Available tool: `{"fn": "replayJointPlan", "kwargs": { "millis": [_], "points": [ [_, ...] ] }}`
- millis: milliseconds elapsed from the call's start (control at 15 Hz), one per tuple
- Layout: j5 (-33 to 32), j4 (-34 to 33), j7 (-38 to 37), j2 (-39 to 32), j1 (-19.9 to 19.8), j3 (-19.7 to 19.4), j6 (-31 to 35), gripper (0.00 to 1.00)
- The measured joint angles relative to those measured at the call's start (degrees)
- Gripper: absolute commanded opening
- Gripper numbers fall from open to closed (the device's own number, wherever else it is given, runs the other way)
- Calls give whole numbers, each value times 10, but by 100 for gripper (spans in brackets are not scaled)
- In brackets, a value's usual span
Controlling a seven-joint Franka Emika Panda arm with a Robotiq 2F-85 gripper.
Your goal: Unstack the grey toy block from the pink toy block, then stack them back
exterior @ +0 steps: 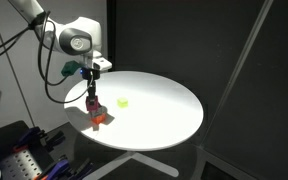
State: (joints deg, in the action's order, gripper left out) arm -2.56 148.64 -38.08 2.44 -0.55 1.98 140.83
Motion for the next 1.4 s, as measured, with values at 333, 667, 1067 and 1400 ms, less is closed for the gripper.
{"fn": "replayJointPlan", "kwargs": {
  "millis": [333, 667, 1067, 1400],
  "points": [
    [0, 0, 0, -12, 0, 0, 0, 73],
    [0, 0, 0, -16, 1, 0, 0, 35],
    [0, -3, 1, -13, 6, 0, 0, 31],
    [8, -19, 5, -4, 14, 0, -9, 31]
  ]
}}
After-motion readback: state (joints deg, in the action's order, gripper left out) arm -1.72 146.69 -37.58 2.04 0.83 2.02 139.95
